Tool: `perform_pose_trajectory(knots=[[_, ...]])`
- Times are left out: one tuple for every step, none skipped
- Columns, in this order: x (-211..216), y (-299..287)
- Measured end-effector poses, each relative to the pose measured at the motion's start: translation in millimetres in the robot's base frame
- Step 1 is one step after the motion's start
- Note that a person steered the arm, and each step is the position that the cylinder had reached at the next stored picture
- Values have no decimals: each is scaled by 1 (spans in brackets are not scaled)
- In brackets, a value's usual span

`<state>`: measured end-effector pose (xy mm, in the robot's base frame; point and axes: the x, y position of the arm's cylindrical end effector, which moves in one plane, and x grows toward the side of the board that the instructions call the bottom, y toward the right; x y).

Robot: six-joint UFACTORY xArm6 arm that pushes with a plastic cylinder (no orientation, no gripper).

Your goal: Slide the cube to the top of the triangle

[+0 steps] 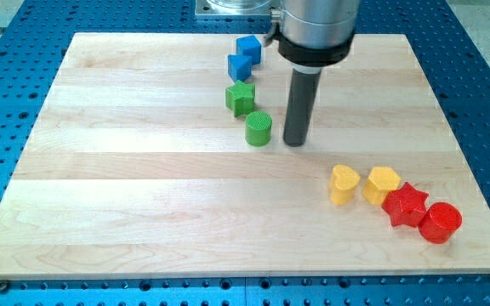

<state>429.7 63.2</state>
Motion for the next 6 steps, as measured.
perform_pose_trajectory(knots=[[-4,-23],[-16,-32],[-18,-20],[-48,-3],[-112,23],[-170,21]])
